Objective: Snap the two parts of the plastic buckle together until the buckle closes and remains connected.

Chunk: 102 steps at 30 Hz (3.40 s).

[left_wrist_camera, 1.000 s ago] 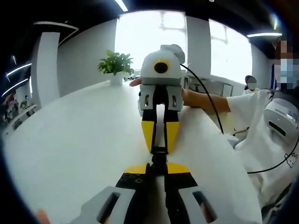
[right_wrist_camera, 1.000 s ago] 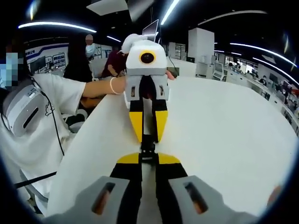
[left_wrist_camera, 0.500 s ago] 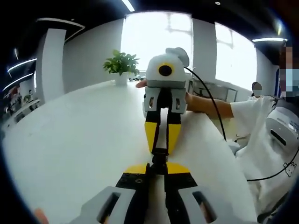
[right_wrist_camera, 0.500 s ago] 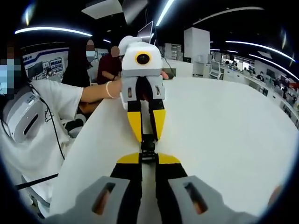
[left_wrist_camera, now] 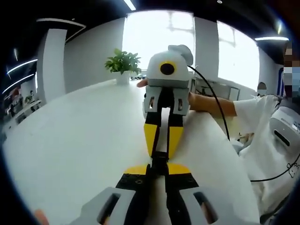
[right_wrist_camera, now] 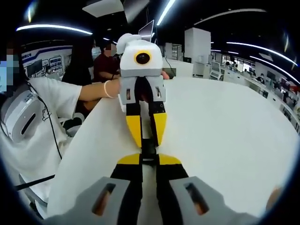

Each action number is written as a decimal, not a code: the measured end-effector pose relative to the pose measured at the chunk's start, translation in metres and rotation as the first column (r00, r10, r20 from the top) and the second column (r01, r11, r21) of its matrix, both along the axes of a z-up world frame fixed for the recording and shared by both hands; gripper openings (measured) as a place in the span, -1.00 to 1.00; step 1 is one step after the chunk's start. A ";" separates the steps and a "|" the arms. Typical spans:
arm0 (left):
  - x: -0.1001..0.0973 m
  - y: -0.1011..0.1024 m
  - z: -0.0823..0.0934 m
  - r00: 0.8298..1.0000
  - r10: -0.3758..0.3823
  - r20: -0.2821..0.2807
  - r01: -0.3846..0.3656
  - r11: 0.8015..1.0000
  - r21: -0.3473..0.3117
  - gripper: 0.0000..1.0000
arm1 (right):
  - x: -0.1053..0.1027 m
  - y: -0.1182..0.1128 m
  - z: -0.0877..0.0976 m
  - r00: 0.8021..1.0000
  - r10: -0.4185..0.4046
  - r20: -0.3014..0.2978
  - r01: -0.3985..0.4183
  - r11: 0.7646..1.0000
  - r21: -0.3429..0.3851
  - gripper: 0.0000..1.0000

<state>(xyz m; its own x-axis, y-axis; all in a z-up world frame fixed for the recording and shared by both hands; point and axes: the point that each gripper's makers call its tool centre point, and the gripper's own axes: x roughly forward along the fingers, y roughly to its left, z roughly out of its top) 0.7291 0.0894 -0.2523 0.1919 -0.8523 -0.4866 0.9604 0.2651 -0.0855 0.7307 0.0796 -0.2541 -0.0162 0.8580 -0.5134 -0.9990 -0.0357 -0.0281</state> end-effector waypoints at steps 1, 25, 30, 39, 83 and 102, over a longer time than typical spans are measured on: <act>0.000 0.000 0.000 1.000 0.001 0.003 -0.001 1.000 -0.001 -0.80 | 0.000 0.000 0.000 1.000 -0.002 0.012 0.002 1.000 0.001 -0.84; -0.001 0.001 -0.004 1.000 -0.020 -0.018 0.020 1.000 -0.016 -0.70 | -0.002 0.002 0.000 0.998 0.028 0.050 -0.028 1.000 0.006 -0.79; 0.002 0.004 -0.003 1.000 -0.011 -0.004 0.011 1.000 -0.018 -0.68 | 0.001 0.003 0.001 0.998 0.033 0.055 -0.034 0.999 0.016 -0.79; 0.013 0.013 0.002 0.999 0.048 0.018 -0.047 0.998 -0.051 -0.57 | 0.010 0.002 0.001 0.997 0.036 0.065 -0.038 0.999 0.025 -0.79; 0.040 0.014 0.009 0.992 0.124 0.030 -0.120 0.987 -0.106 -0.58 | 0.169 0.013 -0.006 1.000 -0.002 -0.003 0.002 0.999 -0.046 -0.79; 0.046 0.016 0.011 0.990 0.136 0.034 -0.132 0.985 -0.108 -0.58 | 0.165 0.019 0.009 0.999 -0.040 -0.015 0.041 0.997 0.059 -0.54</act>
<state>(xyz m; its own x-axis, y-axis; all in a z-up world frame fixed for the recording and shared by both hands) 0.7754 0.1055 -0.2415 0.3261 -0.8634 -0.3851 0.9200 0.3835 -0.0809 0.8962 0.0983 -0.2454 0.0127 0.8872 -0.4612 -0.9999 0.0062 -0.0156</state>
